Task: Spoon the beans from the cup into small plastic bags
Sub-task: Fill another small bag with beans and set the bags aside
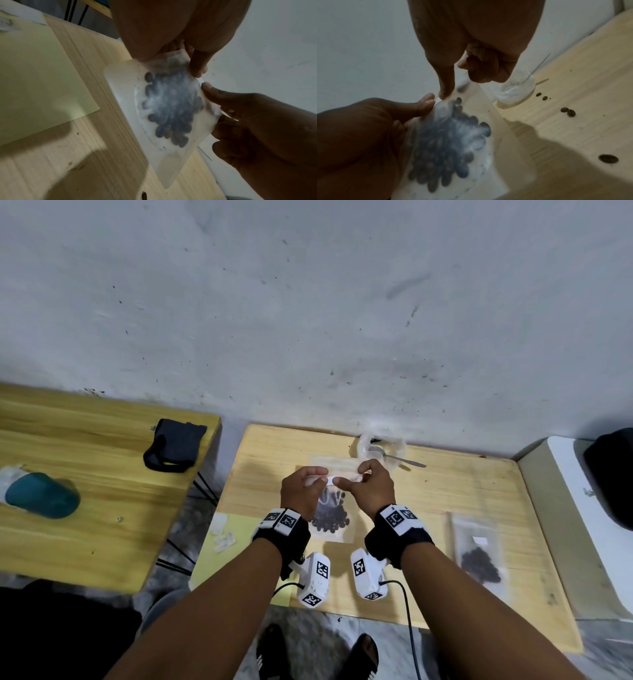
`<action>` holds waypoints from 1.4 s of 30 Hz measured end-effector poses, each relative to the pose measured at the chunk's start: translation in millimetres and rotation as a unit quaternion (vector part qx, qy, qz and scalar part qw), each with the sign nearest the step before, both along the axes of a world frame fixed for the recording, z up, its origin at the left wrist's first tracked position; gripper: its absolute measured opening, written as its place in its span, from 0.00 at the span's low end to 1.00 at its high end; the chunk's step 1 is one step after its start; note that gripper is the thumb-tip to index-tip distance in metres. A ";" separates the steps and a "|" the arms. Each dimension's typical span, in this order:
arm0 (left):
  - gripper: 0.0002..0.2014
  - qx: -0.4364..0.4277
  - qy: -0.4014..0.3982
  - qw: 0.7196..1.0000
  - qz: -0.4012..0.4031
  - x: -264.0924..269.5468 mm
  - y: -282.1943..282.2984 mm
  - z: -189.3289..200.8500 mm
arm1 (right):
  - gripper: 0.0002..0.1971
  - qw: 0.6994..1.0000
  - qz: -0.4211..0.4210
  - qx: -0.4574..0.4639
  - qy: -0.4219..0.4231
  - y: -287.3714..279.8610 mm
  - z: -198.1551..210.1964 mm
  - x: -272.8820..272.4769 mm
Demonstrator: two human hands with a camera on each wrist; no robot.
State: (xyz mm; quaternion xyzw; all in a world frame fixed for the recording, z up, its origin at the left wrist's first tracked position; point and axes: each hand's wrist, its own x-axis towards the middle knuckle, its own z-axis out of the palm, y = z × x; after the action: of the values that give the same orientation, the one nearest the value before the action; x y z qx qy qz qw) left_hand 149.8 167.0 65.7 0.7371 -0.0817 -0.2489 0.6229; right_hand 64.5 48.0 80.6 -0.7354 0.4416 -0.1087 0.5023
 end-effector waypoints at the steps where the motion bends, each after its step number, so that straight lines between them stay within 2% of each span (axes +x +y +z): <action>1: 0.08 0.001 -0.004 1.000 -0.005 -0.3 -0.2 -0.7 | 0.24 1.000 -0.008 0.003 -0.006 0.1 -2.0 -0.5; 4: 0.10 0.006 0.015 1.000 -0.022 -0.8 -0.5 -2.5 | 0.22 1.000 -0.020 0.003 -0.020 0.3 -4.1 -1.3; 7: 0.12 0.014 0.025 0.999 -0.024 0.0 1.4 -4.7 | 0.22 0.999 0.001 0.018 -0.030 -0.7 -5.9 -3.4; 11: 0.11 0.015 0.017 0.999 -0.030 -1.2 2.5 -3.9 | 0.21 0.999 0.012 0.015 -0.029 0.3 -5.1 -6.3; 14: 0.12 -0.003 0.067 0.997 -0.024 -3.3 2.4 -2.4 | 0.22 0.999 0.004 0.019 -0.032 -0.2 -6.2 -7.1; 19: 0.18 -0.018 0.128 0.992 -0.005 -1.4 1.7 -2.9 | 0.17 0.995 -0.020 0.039 -0.090 0.1 -13.5 -17.2; 23: 0.19 -0.003 0.121 0.993 0.012 -2.4 -2.2 -1.7 | 0.14 0.993 -0.026 0.075 -0.087 1.5 -22.2 -31.4; 27: 0.20 0.006 0.115 0.993 -0.002 -8.4 -9.1 -2.0 | 0.13 0.990 0.025 0.123 -0.059 1.4 -28.8 -44.0; 31: 0.19 0.015 0.112 0.994 -0.014 -13.4 -13.2 -2.0 | 0.12 0.992 0.037 0.113 -0.052 0.3 -31.0 -50.9; 37: 0.16 0.012 0.115 0.993 -0.022 -18.2 -12.3 -1.7 | 0.10 0.994 -0.009 0.063 -0.085 0.6 -26.6 -45.6; 42: 0.09 -0.006 0.106 0.994 -0.024 -22.8 -10.1 -4.3 | 0.10 0.996 -0.003 0.027 -0.085 2.2 -20.3 -36.0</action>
State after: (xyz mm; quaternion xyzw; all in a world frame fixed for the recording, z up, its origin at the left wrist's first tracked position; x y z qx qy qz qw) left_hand 126.9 156.8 61.4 0.7005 -0.0351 -0.3400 0.6265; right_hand 28.5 50.2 60.3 -0.7081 0.4027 -0.1602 0.5574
